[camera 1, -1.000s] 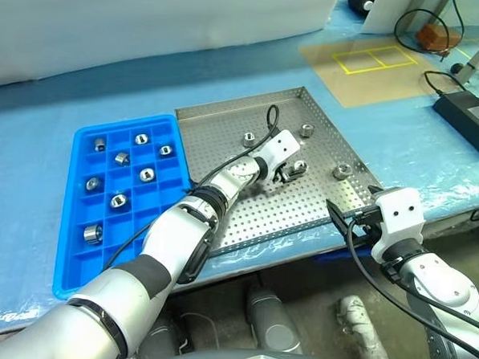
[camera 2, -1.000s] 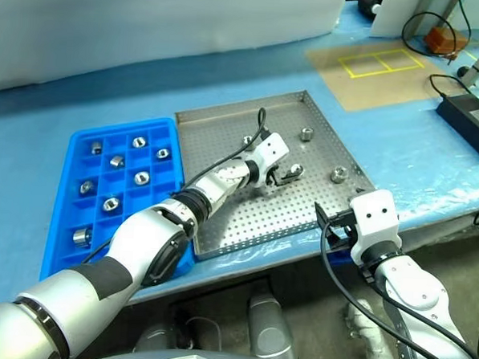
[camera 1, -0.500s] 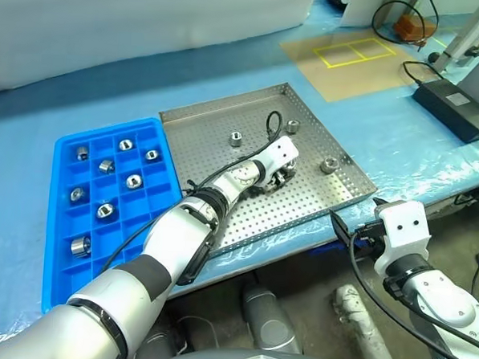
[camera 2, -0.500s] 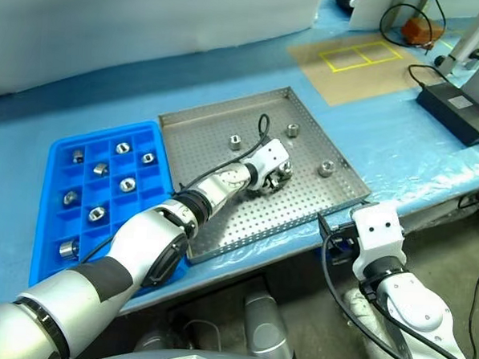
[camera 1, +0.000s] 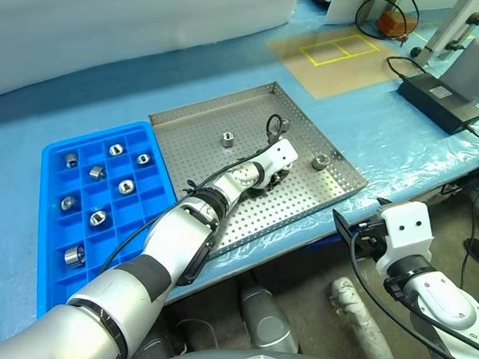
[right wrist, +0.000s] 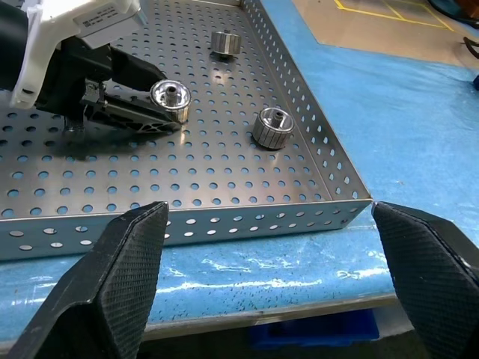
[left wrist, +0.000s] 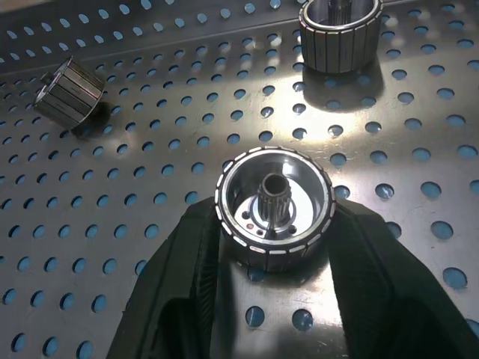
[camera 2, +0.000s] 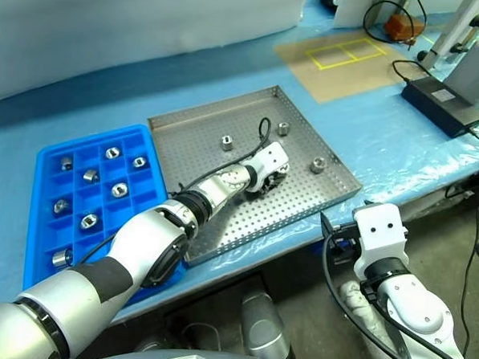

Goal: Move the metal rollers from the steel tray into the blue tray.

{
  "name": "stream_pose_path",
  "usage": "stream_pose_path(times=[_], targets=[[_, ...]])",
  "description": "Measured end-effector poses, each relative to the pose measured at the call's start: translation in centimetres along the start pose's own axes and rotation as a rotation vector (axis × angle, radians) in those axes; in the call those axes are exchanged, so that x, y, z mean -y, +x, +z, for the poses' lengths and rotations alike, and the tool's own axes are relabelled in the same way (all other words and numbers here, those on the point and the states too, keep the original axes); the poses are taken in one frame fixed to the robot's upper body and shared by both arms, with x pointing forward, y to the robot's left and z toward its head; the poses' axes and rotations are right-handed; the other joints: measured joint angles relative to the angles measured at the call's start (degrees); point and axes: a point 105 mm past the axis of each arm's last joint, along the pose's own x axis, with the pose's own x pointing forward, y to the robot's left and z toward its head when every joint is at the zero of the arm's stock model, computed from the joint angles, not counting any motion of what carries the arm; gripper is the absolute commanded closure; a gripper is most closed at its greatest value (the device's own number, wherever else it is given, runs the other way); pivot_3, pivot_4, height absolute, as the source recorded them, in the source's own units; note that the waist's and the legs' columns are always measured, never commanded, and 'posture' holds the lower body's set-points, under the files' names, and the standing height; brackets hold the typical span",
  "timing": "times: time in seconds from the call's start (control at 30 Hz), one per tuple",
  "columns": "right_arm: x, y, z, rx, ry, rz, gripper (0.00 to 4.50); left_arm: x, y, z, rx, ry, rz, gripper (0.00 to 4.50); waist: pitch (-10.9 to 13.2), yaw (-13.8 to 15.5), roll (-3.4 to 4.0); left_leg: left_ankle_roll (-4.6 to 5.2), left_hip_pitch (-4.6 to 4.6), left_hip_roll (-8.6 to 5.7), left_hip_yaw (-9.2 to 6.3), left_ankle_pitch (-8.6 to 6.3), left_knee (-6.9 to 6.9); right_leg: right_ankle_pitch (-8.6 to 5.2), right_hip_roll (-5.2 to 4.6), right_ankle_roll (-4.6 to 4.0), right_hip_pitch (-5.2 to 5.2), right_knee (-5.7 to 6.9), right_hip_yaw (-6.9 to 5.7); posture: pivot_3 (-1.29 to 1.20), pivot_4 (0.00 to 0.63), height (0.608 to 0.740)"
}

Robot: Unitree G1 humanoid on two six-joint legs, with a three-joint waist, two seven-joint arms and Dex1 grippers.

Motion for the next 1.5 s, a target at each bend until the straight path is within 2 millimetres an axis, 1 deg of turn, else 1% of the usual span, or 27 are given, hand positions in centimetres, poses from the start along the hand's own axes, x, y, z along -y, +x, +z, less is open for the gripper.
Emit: stream_pose_path(times=[0.37,0.43,0.5,0.6,0.7,0.77,0.87,1.0,1.1,1.13,1.17,1.2,1.3,1.37,1.4,1.43,1.5], targets=[[0.1,0.4,0.2,0.012,0.001,0.001,0.0,0.0,0.0,0.0,0.002,0.008,-0.002,2.78,0.0,-0.08,0.0,0.07,-0.02,-0.11,-0.05,-0.04,0.02,0.0,-0.09,0.07,0.06,-0.07,-0.05,-0.87,0.15,0.74],[0.2,0.8,0.4,0.02,0.002,0.006,0.0,0.0,-0.1,0.2,0.02,-0.023,-0.006,2.78,0.01,-0.09,0.01,0.07,-0.05,-0.14,-0.05,-0.04,0.02,0.0,-0.11,0.08,0.04,-0.07,-0.05,-0.84,0.15,0.74],[-0.1,1.2,0.9,0.041,-0.001,0.035,0.0,0.0,-0.2,1.0,0.082,-0.078,-0.033,2.78,0.02,-0.05,0.02,0.08,-0.1,-0.17,-0.07,-0.04,0.02,0.01,-0.12,0.09,0.0,-0.06,-0.05,-0.82,0.15,0.74],[-0.5,1.5,1.7,0.073,-0.001,0.073,0.0,0.2,-0.4,2.1,0.157,-0.113,-0.086,2.78,0.02,0.15,0.02,0.09,-0.19,-0.17,-0.16,-0.04,0.02,0.01,-0.15,0.09,0.01,-0.07,-0.17,-0.78,0.15,0.74],[-0.9,2.2,2.6,0.098,-0.018,0.134,0.0,0.6,-0.8,3.3,0.235,-0.101,-0.161,2.78,0.02,0.32,0.02,0.13,-0.35,-0.17,-0.32,-0.04,0.09,0.03,-0.18,0.08,0.0,-0.06,-0.37,-0.71,0.15,0.74],[-1.3,3.2,3.3,0.119,-0.032,0.194,0.0,0.7,-1.2,4.0,0.28,-0.066,-0.208,2.78,0.02,0.46,0.03,0.14,-0.39,-0.17,-0.38,-0.03,0.12,0.04,-0.2,0.08,0.01,-0.05,-0.62,-0.66,0.15,0.74],[-1.7,4.2,4.4,0.149,-0.043,0.259,0.0,0.2,-2.0,4.8,0.332,-0.015,-0.249,2.78,0.02,0.96,0.03,0.14,-0.39,-0.11,-0.5,-0.02,0.14,0.05,-0.22,0.08,0.08,0.01,-0.8,-0.59,0.15,0.74],[-2.3,5.4,4.8,0.159,-0.052,0.336,0.0,-2.8,-3.9,3.8,0.336,0.044,-0.227,2.78,0.03,2.31,0.05,0.15,-0.39,-0.01,-0.58,-0.01,0.18,0.05,-0.17,0.07,0.03,0.26,-0.83,-0.47,0.15,0.74],[-3.7,6.8,5.8,0.192,-0.068,0.434,0.0,-6.0,-6.2,3.0,0.346,0.112,-0.183,2.78,0.07,3.99,0.04,0.16,-0.46,0.06,-0.61,0.01,0.46,0.04,-0.12,0.05,-0.15,0.78,-0.83,-0.4,0.15,0.74],[-4.0,7.1,6.1,0.202,-0.073,0.455,0.0,-6.7,-6.7,3.0,0.35,0.124,-0.172,2.78,0.07,4.78,0.05,0.16,-0.48,0.1,-0.63,0.01,0.5,0.04,-0.11,0.04,-0.16,0.86,-0.82,-0.36,0.15,0.74],[-4.4,7.4,6.4,0.215,-0.079,0.485,0.0,-7.7,-7.5,2.8,0.36,0.137,-0.154,2.78,0.07,5.75,0.05,0.15,-0.5,0.16,-0.69,0.02,0.54,0.03,-0.11,0.02,-0.12,0.9,-0.87,-0.36,0.15,0.74],[-4.7,7.7,6.5,0.223,-0.083,0.506,0.0,-8.3,-8.1,2.8,0.368,0.146,-0.141,2.78,0.08,7.18,0.07,0.14,-0.5,0.19,-0.7,0.04,0.56,0.03,-0.11,-0.01,-0.13,0.97,-0.87,-0.31,0.15,0.74],[-5.7,8.6,6.8,0.237,-0.083,0.566,0.0,-9.2,-9.7,2.5,0.403,0.155,-0.147,2.78,0.09,11.37,0.09,0.1,-0.52,0.22,-0.69,0.08,0.72,-0.01,-0.15,-0.14,-0.17,1.3,-0.87,-0.26,0.15,0.74],[-6.5,9.3,7.3,0.263,-0.086,0.617,0.0,-9.5,-11.3,2.1,0.432,0.167,-0.17,2.78,0.1,14.31,0.07,0.1,-0.8,0.19,-0.68,0.08,0.99,-0.26,-0.27,-0.57,-0.61,1.96,-0.86,-0.19,0.15,0.74],[-6.9,9.5,7.5,0.27,-0.089,0.636,0.0,-9.7,-11.9,1.9,0.437,0.169,-0.176,2.78,0.1,15.27,0.07,0.1,-0.89,0.23,-0.67,0.09,1.03,-0.26,-0.26,-0.58,-0.76,2.05,-0.85,-0.17,0.15,0.74],[-7.6,9.9,7.9,0.288,-0.091,0.674,0.0,-9.7,-13.1,1.4,0.44,0.168,-0.187,2.78,0.1,16.37,0.07,0.05,-0.94,0.26,-0.66,0.12,1.03,-0.26,-0.25,-0.59,-0.91,2.18,-0.84,-0.17,0.15,0.74],[-8.4,10.4,8.3,0.308,-0.099,0.721,0.0,-9.2,-14.9,0.3,0.427,0.133,-0.216,2.78,0.1,19.41,0.07,-0.11,-1.02,0.27,-0.66,0.23,1.04,-0.62,-0.26,-1.2,-1.23,2.84,-0.84,-0.09,0.15,0.74]])
